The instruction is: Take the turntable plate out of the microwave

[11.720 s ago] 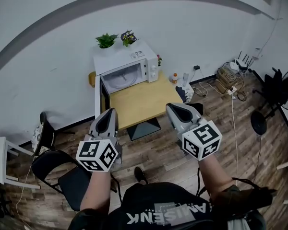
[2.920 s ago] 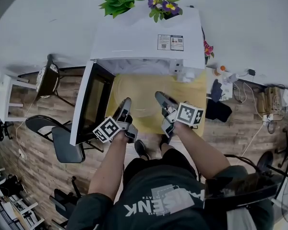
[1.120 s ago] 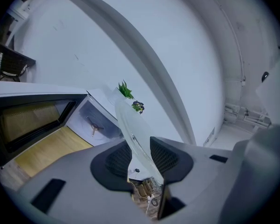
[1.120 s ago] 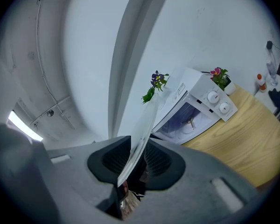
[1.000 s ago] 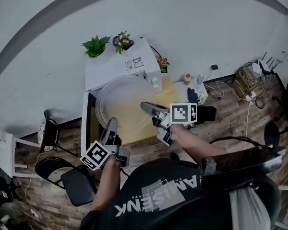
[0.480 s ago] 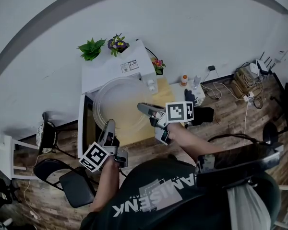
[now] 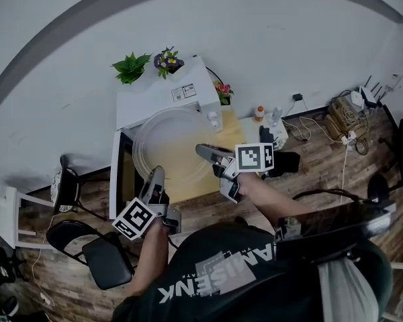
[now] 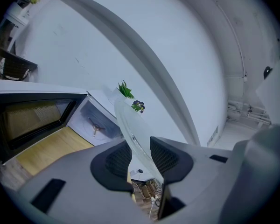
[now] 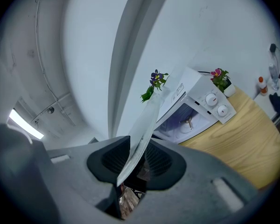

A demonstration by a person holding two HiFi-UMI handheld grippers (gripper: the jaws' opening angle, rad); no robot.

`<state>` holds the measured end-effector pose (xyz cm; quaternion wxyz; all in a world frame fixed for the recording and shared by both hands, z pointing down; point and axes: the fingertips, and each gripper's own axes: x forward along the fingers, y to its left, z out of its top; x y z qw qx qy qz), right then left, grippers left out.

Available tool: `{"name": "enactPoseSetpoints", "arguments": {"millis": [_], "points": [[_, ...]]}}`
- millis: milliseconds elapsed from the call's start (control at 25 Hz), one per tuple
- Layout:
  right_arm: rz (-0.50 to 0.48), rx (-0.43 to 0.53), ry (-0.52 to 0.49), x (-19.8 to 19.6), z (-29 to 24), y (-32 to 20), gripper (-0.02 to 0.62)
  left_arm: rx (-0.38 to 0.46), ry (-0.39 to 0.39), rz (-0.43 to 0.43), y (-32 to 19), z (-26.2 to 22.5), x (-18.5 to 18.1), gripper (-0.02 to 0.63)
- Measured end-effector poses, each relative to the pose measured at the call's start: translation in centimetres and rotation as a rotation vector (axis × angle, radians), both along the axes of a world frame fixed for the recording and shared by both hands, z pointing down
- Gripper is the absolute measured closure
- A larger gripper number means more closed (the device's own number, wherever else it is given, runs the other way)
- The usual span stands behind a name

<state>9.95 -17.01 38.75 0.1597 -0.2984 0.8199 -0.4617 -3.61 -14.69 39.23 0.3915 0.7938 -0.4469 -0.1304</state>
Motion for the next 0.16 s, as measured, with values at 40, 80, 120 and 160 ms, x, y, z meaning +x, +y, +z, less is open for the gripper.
{"name": "enactPoseSetpoints", "arguments": {"millis": [40, 80, 120, 160], "points": [[0.001, -0.001, 0.001, -0.02, 0.04, -0.03, 0.494, 0.0, -0.001, 0.001, -0.04, -0.01, -0.02, 0.483], [0.001, -0.001, 0.003, -0.05, 0.07, -0.07, 0.492, 0.001, -0.002, 0.001, -0.08, -0.03, -0.06, 0.482], [0.001, -0.002, 0.004, -0.08, 0.09, -0.11, 0.492, 0.001, -0.003, 0.001, -0.12, -0.05, -0.11, 0.482], [0.001, -0.002, 0.005, -0.12, 0.11, -0.15, 0.492, 0.002, -0.003, 0.001, -0.16, -0.07, -0.15, 0.482]]}}
